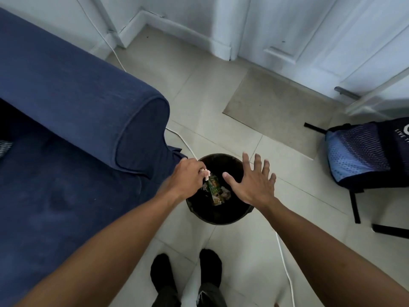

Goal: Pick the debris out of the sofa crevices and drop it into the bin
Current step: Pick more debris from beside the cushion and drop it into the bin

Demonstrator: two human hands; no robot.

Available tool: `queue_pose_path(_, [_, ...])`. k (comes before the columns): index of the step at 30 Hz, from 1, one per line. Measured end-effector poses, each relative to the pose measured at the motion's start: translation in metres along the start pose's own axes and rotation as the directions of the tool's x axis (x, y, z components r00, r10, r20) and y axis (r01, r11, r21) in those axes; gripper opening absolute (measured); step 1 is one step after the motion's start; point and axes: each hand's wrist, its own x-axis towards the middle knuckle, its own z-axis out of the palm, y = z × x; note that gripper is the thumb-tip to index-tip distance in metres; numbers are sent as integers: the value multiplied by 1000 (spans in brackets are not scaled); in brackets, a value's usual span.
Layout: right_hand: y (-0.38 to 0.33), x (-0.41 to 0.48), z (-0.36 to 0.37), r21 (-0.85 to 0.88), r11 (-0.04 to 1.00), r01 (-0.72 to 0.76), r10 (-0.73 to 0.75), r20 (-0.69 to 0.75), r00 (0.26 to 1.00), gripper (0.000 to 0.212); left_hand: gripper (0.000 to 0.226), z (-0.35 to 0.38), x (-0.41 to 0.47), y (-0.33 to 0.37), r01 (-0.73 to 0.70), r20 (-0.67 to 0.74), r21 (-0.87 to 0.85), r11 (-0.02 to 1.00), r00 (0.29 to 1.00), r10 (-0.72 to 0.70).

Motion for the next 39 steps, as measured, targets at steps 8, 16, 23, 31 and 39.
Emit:
queue_pose_path(8, [1, -2, -6, 25, 999, -20, 22, -63, 998, 96, 84, 5, -2, 4, 6, 162, 347, 938, 985, -67])
queue_pose_path(16, [-1, -9, -16, 24, 999, -22, 23, -66, 998, 95, 96, -4, -3, 7, 7, 140, 443, 896, 987, -77])
queue_pose_path(23, [-9, -18, -42, 1, 1000, -13, 13, -84, 996, 96, 93, -29, -6, 21, -2, 109, 433, 901, 993, -50])
queue_pose_path(31, [-46, -36, -128, -82, 996, 34, -48, -176, 983, 94, 90, -120, -6, 53, 9, -34, 440, 898, 999, 6])
queue_pose_path(39, [-129, -57, -231, -165, 973, 160, -204, -305, 930, 95, 90, -251, -27, 68, 91, -214, 403, 911, 977, -3])
